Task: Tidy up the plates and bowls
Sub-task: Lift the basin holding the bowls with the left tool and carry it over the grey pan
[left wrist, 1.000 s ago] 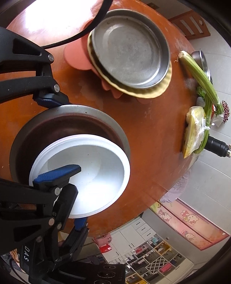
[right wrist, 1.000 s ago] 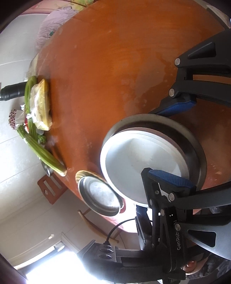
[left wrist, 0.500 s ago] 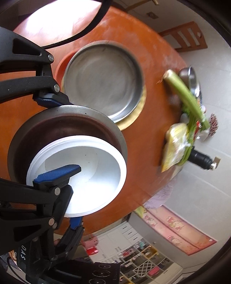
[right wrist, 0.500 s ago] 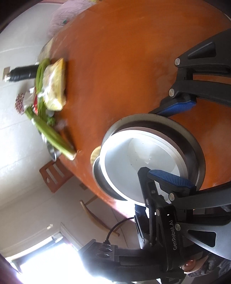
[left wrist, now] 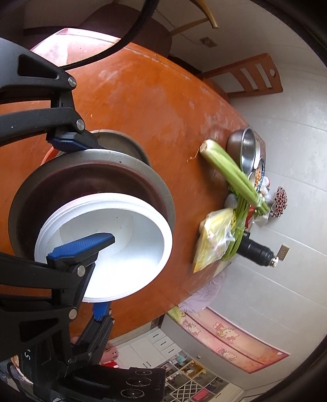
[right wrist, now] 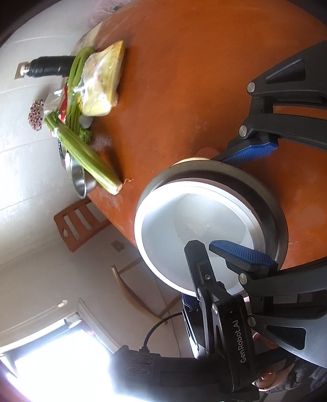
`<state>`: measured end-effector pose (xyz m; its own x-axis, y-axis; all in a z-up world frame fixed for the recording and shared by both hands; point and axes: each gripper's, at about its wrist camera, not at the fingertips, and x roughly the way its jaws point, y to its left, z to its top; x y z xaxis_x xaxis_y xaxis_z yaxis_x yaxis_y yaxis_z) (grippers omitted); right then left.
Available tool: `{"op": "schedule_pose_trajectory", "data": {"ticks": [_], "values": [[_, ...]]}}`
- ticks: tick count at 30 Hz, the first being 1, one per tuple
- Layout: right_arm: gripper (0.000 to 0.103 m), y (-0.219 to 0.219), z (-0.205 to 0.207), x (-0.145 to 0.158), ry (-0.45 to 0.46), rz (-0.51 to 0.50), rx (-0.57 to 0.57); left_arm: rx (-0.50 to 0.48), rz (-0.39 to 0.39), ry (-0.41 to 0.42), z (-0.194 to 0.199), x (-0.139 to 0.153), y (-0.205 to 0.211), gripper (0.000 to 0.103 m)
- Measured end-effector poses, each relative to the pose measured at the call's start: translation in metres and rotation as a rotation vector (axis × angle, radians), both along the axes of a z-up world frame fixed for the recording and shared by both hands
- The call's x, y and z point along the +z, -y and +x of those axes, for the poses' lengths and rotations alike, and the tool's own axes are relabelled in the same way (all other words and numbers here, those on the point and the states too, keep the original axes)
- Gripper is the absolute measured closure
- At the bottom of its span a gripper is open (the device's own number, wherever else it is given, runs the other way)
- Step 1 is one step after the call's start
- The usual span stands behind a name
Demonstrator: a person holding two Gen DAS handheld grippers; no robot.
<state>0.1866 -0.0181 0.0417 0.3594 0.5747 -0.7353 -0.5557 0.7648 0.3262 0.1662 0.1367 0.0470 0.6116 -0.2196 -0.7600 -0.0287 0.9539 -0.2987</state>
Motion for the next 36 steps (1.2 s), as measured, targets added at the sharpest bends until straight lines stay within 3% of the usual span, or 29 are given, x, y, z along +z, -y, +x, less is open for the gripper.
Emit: {"op": "schedule_pose_trajectory", "data": {"ticks": [21,36], "values": [[0.042,-0.025,0.023,-0.030,-0.052,-0.035,0.016,0.025,-0.011,-0.058,0.015,-0.038,-0.017,0.046],[0.042,-0.027,0.025,-0.039,-0.057,-0.053,0.013,0.026,-0.006,-0.067,0.017,-0.046,-0.018,0.046]]}}
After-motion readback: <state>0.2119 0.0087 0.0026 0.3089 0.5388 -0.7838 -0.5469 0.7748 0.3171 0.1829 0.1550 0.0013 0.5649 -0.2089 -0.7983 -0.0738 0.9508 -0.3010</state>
